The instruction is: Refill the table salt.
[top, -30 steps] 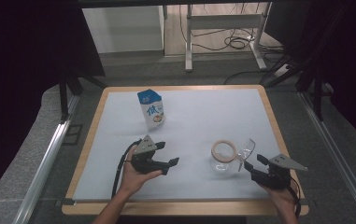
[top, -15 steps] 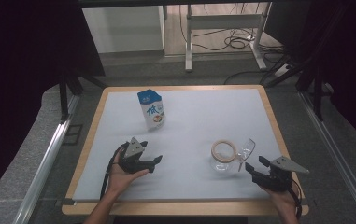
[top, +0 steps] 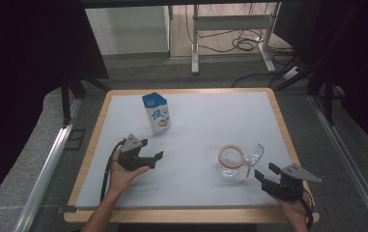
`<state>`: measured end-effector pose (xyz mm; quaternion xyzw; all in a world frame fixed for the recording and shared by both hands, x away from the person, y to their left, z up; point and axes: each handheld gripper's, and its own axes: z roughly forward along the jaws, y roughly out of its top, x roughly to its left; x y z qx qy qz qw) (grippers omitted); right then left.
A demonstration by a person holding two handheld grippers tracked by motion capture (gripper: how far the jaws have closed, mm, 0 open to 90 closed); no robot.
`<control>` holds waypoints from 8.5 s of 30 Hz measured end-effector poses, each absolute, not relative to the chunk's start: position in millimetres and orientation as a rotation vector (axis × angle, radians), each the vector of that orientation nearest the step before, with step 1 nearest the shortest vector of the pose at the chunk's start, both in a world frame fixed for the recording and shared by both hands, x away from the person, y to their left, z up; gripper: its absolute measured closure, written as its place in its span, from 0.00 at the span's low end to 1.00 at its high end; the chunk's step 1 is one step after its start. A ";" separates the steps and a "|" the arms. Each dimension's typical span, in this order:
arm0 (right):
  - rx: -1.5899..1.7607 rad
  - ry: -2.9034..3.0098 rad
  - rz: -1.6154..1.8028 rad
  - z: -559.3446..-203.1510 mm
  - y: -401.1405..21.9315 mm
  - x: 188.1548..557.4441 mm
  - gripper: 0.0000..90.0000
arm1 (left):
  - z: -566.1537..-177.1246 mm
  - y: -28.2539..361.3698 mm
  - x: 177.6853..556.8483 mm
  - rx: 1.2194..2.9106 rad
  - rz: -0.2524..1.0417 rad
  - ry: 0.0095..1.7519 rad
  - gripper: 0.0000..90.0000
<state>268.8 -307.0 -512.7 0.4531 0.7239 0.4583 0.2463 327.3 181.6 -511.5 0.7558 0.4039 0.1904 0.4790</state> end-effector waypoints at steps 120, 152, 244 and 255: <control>0.891 1.905 1.547 -421.6 -262.0 180.5 0.40 | -423.8 189.2 384.2 1.793 0.306 0.824 1.00; 0.790 2.147 1.454 -451.5 -136.6 241.2 0.38 | -423.5 181.9 363.4 1.827 0.269 0.759 1.00; 0.787 2.157 1.314 -524.5 -91.3 262.6 0.40 | -412.8 119.4 310.6 1.854 0.003 0.567 1.00; 0.837 2.168 1.346 -525.7 -103.8 251.8 0.43 | -415.5 107.7 316.4 1.867 -0.056 0.557 1.00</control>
